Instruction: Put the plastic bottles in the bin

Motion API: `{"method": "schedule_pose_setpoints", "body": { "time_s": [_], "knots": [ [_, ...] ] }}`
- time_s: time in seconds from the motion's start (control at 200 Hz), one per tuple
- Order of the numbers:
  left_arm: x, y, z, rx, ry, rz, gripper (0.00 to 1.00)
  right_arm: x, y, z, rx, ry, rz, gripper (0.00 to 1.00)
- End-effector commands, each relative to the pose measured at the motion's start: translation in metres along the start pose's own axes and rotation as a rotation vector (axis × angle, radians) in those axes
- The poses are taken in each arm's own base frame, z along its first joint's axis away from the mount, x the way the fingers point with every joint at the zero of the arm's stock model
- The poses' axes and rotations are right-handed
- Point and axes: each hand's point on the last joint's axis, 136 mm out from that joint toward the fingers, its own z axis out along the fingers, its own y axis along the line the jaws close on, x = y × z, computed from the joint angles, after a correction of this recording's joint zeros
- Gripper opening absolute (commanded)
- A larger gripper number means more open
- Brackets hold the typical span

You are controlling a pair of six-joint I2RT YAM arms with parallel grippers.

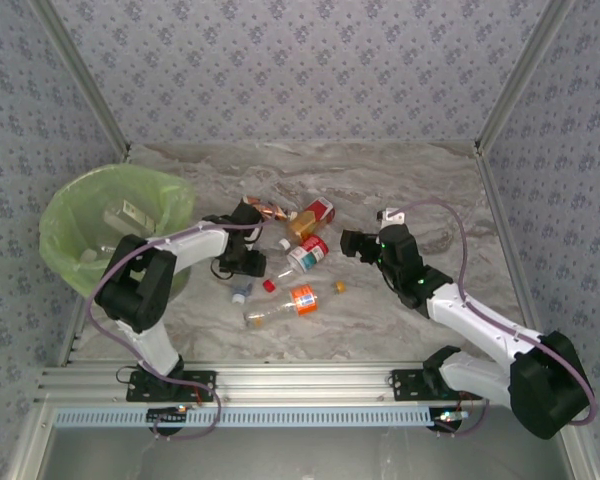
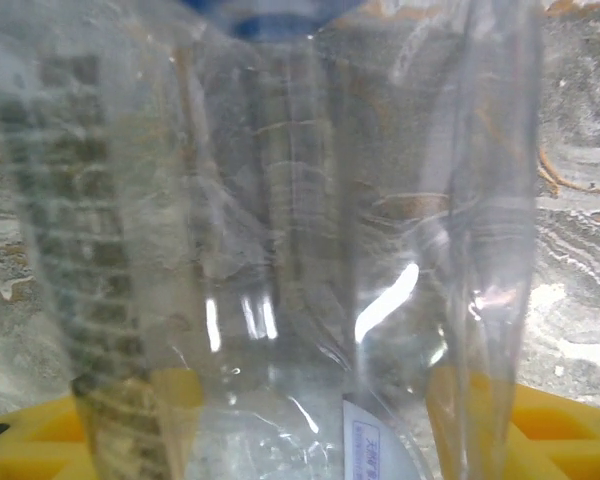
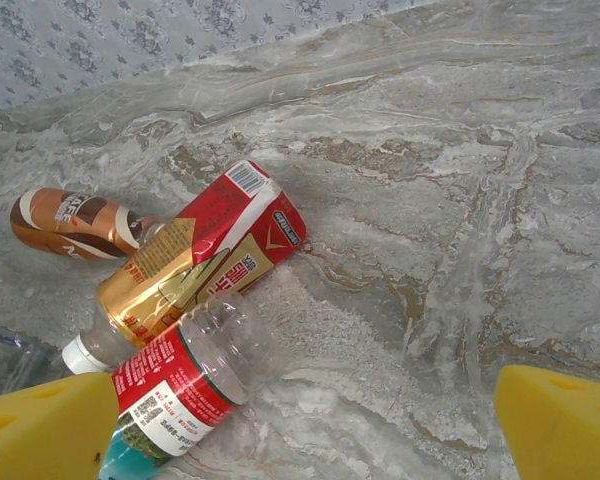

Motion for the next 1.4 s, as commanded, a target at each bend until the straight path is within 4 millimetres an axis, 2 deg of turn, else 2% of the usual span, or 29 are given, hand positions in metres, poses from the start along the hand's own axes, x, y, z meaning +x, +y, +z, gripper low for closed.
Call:
{"method": "schedule_pose_setpoints", "body": {
  "time_s": [0.0, 0.17, 0.36, 0.495, 0.68, 0.874, 1.244, 1.399],
  "knots": [
    [0.002, 0.006, 0.005, -0.016, 0.0, -0.027, 0.63, -0.015, 0.008, 0.0, -0.019, -0.032, 0.018, 0.99],
    [-0.004, 0.008, 0.011, -0.102, -0.029, -0.023, 0.62, -0.015, 0.008, 0.0, -0.019, -0.03, 0.023, 0.99],
    [-0.017, 0.005, 0.002, -0.204, -0.126, 0.01, 0.5, -0.017, 0.008, 0.0, -0.019, -0.034, 0.017, 0.99],
    [-0.025, 0.001, -0.007, -0.171, -0.189, -0.009, 0.47, -0.017, 0.009, -0.001, -0.019, -0.028, 0.002, 0.99],
    [-0.025, -0.004, -0.016, -0.137, -0.204, 0.018, 0.42, -0.017, 0.008, 0.0, -0.014, -0.027, -0.013, 0.99],
    [-0.029, -0.018, -0.026, -0.036, -0.265, 0.026, 0.38, -0.018, 0.008, 0.001, -0.016, -0.034, -0.012, 0.99],
    [-0.038, -0.032, -0.062, 0.065, -0.368, 0.055, 0.36, -0.018, 0.008, -0.001, -0.017, -0.037, -0.013, 0.99],
    [-0.045, -0.04, -0.084, 0.121, -0.431, 0.051, 0.35, -0.021, 0.022, -0.004, -0.102, -0.051, -0.045, 0.99]
  ]
}}
